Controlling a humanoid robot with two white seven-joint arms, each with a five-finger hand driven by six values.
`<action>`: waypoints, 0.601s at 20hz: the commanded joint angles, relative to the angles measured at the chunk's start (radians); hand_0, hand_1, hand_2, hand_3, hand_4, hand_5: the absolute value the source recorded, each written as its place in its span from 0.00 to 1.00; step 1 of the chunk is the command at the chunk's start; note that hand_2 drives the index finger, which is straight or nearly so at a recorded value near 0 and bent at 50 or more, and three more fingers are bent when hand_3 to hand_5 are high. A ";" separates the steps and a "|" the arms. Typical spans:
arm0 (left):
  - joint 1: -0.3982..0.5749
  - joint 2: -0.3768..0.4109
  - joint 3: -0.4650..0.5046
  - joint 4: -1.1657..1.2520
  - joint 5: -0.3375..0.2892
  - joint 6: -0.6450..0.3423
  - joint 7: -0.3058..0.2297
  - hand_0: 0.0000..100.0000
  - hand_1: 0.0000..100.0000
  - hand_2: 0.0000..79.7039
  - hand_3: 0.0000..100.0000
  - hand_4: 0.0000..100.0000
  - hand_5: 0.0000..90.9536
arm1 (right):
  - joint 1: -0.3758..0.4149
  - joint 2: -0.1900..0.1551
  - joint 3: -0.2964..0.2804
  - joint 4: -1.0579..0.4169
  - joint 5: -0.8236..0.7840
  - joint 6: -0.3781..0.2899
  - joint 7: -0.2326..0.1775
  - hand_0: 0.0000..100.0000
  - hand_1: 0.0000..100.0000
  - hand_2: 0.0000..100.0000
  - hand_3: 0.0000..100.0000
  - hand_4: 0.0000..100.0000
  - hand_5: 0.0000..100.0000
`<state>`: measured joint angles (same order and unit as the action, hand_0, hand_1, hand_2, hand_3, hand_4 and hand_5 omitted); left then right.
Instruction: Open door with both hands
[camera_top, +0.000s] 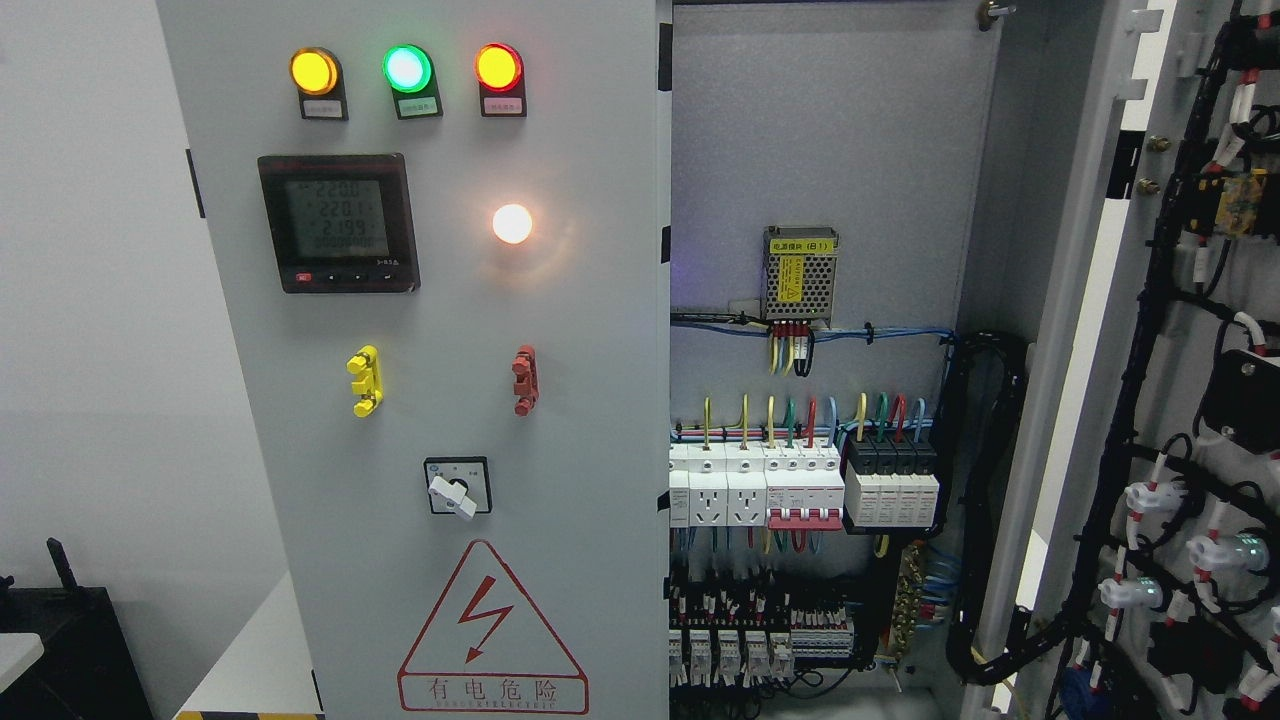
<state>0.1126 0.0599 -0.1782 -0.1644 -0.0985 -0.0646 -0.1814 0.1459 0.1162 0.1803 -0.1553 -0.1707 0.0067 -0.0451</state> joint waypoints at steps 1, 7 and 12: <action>0.001 -0.100 0.315 0.046 -0.142 0.000 -0.004 0.00 0.00 0.00 0.00 0.03 0.00 | 0.030 -0.007 -0.001 -0.082 -0.001 -0.001 0.001 0.00 0.00 0.00 0.00 0.00 0.00; 0.001 -0.100 0.476 0.048 -0.257 -0.032 -0.004 0.00 0.00 0.00 0.00 0.03 0.00 | 0.096 -0.015 -0.002 -0.265 0.000 0.001 0.001 0.00 0.00 0.00 0.00 0.00 0.00; 0.001 -0.103 0.511 0.049 -0.256 -0.030 -0.007 0.00 0.00 0.00 0.00 0.03 0.00 | 0.205 -0.065 0.002 -0.516 0.000 0.001 -0.001 0.00 0.00 0.00 0.00 0.00 0.00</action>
<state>0.1134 -0.0070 0.1247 -0.1321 -0.3168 -0.0913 -0.1862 0.2571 0.0973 0.1796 -0.3503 -0.1708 0.0061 -0.0451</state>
